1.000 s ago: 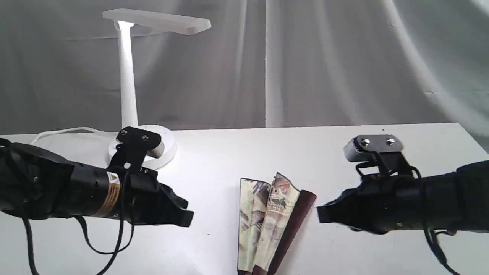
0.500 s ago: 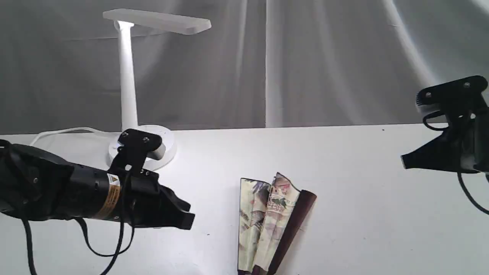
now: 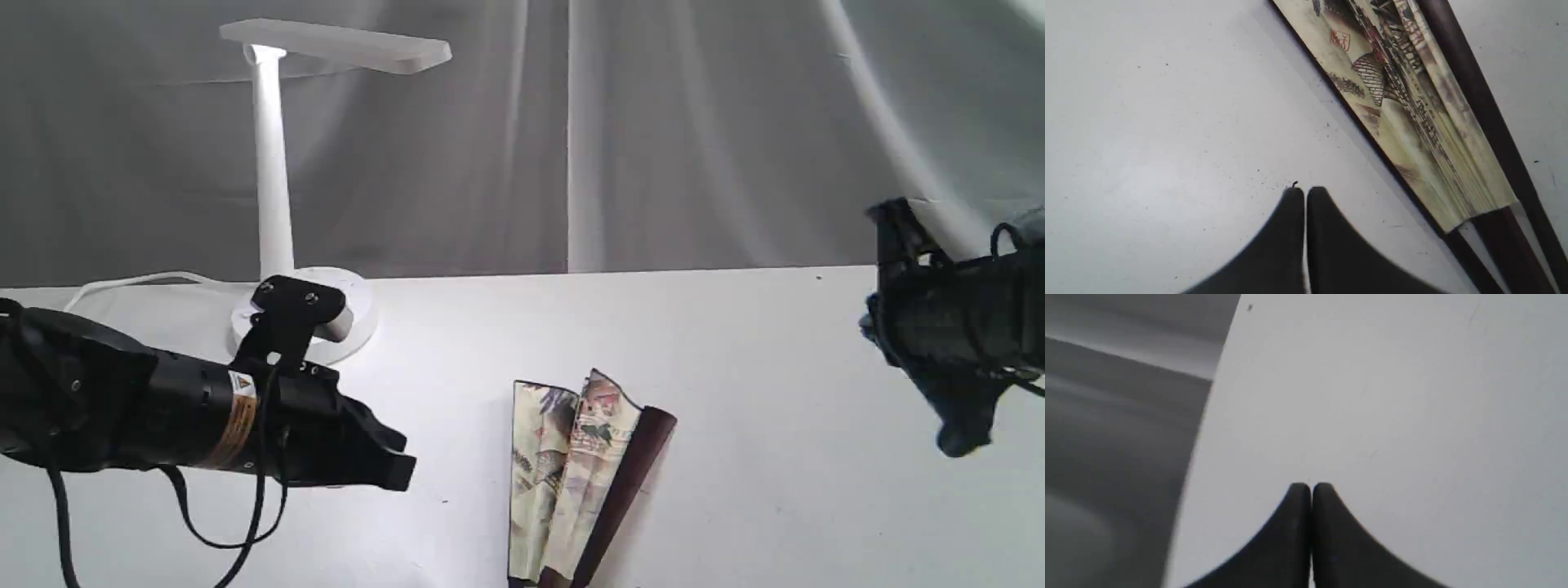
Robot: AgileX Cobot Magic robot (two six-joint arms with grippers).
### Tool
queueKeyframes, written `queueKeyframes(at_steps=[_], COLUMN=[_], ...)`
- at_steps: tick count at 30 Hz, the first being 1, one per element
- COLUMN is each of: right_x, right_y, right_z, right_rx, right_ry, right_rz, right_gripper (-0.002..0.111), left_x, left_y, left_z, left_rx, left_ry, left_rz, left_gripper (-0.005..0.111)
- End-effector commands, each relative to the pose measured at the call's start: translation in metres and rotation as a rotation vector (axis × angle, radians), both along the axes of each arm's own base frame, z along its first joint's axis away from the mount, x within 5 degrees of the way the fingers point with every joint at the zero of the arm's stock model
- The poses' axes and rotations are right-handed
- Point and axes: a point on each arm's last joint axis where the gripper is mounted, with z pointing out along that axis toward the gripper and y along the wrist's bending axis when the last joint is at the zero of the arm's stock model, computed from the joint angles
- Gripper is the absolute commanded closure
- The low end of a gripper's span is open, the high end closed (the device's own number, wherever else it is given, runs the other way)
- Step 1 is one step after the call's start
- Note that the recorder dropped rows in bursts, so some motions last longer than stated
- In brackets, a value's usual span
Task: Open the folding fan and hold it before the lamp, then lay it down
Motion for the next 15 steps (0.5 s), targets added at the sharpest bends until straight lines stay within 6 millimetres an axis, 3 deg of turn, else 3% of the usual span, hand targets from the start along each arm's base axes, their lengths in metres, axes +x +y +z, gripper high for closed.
queueKeyframes(at_steps=[1, 5, 9, 12, 15], right_x=[0.013, 0.034, 0.041, 0.042, 0.041], right_y=[0.013, 0.025, 0.044, 0.042, 0.028], right_z=[0.023, 0.072, 0.108, 0.111, 0.105], right_rx=[0.215, -0.239, -0.303, -0.410, -0.679], right_ry=[-0.082, -0.254, -0.284, 0.029, 0.437], right_rz=[0.012, 0.477, 0.911, 1.116, 1.108], right_gripper=[0.108, 0.108, 0.108, 0.108, 0.108], left_x=[-0.001, -0.001, -0.001, -0.001, -0.001], left_y=[0.001, 0.001, 0.001, 0.001, 0.001], left_z=[0.001, 0.001, 0.001, 0.001, 0.001], left_rx=[-0.003, -0.003, -0.003, -0.012, -0.014], left_ry=[0.000, 0.000, 0.000, 0.010, 0.012], left_rz=[0.015, 0.015, 0.015, 0.027, 0.024], left_gripper=[0.107, 0.107, 0.107, 0.107, 0.107])
